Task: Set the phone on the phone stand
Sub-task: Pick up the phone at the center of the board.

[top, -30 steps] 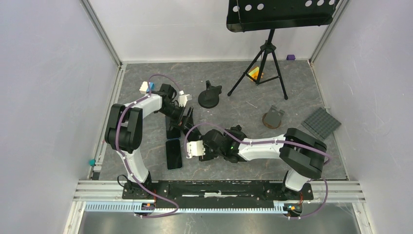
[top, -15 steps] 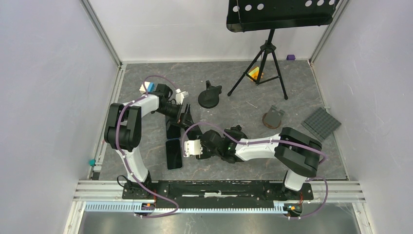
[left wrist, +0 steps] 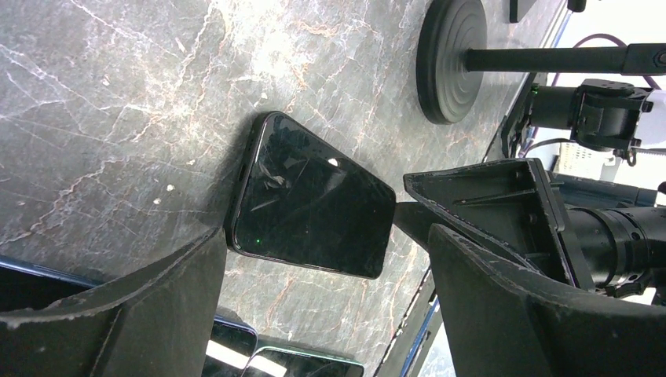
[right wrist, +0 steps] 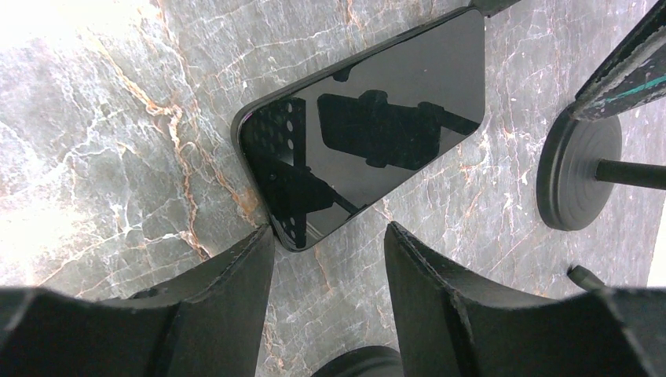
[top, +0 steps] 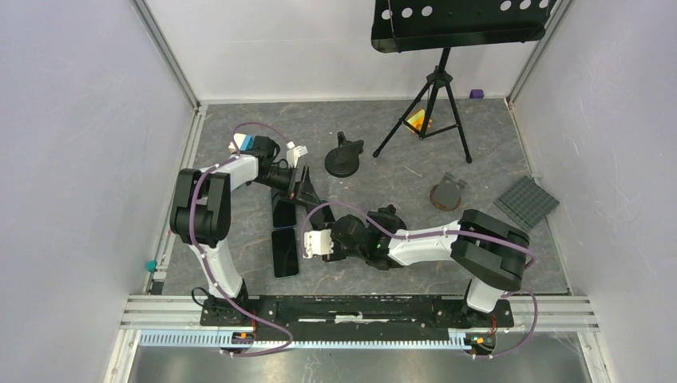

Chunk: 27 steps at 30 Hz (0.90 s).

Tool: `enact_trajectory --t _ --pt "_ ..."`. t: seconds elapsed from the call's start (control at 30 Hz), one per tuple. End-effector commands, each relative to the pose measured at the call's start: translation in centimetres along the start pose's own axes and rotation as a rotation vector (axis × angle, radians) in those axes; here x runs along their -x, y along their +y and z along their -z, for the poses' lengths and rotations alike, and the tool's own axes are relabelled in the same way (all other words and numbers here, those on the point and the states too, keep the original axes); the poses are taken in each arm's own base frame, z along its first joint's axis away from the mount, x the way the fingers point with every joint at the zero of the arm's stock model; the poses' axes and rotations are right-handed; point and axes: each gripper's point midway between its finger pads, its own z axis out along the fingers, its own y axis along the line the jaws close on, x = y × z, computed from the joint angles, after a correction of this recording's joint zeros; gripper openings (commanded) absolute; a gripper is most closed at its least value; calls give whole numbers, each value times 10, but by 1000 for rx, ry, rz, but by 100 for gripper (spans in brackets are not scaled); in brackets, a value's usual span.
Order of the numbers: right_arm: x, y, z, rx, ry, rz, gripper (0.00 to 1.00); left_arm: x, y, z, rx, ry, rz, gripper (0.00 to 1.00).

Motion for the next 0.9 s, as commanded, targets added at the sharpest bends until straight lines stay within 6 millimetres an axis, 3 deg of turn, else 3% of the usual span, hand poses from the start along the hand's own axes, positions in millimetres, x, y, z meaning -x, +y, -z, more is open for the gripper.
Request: enact_trajectory --t 0.0,0.3,0.87 --pt "-71 43 -7 130 196 -4 60 -33 -52 -5 -250 113 205 88" --pt "-56 47 -2 211 72 -51 61 -29 -59 -5 -317 103 210 88" --pt "-58 42 -3 277 37 -225 66 -37 -57 -11 -386 117 268 88"
